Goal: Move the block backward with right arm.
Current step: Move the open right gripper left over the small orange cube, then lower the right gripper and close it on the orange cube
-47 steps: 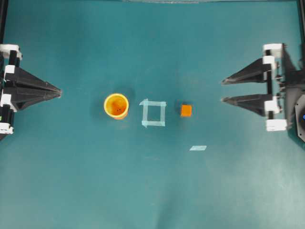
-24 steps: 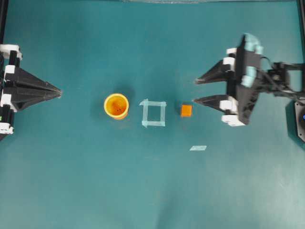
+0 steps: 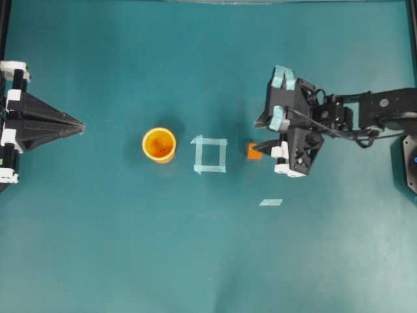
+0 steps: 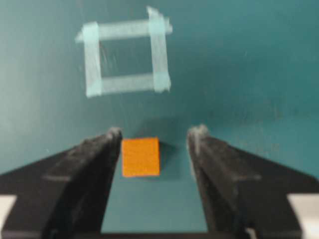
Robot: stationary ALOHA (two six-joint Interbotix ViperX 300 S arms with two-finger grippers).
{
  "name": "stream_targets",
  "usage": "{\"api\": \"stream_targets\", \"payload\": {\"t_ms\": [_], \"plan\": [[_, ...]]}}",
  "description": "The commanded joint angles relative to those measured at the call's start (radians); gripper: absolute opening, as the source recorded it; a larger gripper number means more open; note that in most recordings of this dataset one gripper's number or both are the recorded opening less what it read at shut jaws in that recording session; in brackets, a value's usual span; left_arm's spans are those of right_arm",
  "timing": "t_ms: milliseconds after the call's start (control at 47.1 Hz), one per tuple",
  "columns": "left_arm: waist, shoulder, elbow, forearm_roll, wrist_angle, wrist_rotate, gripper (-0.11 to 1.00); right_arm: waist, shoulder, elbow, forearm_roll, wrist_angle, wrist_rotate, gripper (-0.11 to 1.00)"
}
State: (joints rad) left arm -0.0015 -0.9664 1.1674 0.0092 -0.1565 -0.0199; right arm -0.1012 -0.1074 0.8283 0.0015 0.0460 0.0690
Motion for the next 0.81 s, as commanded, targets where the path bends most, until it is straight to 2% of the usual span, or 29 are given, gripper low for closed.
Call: {"api": "stream_targets", "payload": {"t_ms": [0, 446, 786], "plan": [[0.002, 0.002, -0.029, 0.003, -0.005, 0.000, 0.00, 0.014, 0.011, -0.023, 0.003, -0.015, 0.003, 0.61], [0.002, 0.000, -0.029, 0.003, -0.002, 0.000, 0.00, 0.037, 0.118, -0.023, 0.005, -0.078, 0.023, 0.61], [0.002, -0.002, -0.031, 0.003, -0.002, 0.000, 0.00, 0.038, 0.143, -0.026, 0.006, -0.091, 0.028, 0.60]]}}
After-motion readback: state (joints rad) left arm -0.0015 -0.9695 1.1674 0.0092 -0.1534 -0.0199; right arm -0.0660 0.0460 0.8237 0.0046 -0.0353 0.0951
